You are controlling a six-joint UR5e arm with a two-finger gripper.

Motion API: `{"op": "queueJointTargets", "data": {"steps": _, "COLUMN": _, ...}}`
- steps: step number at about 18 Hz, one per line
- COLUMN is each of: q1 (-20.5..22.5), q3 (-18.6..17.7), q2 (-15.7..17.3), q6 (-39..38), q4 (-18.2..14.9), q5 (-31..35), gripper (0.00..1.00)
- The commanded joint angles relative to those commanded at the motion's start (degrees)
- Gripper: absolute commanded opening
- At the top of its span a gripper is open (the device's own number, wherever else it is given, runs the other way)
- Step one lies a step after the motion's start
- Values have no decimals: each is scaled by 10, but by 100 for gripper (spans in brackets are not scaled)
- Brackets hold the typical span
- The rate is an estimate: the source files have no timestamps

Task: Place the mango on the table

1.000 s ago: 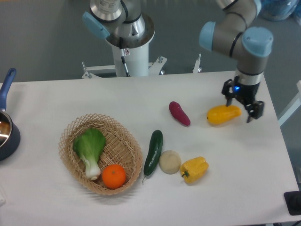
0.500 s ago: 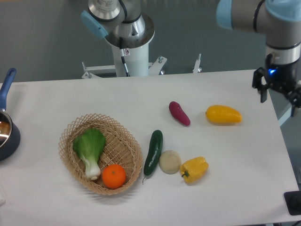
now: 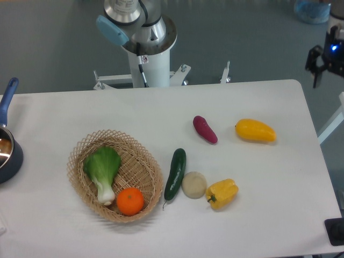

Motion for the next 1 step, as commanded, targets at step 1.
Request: {"op": "queueJointTargets", "data": {"steps": 1, "q1": 3, "q3": -3, "q2": 1, "q6": 4, "q4": -1, "q5": -5, "gripper": 100}}
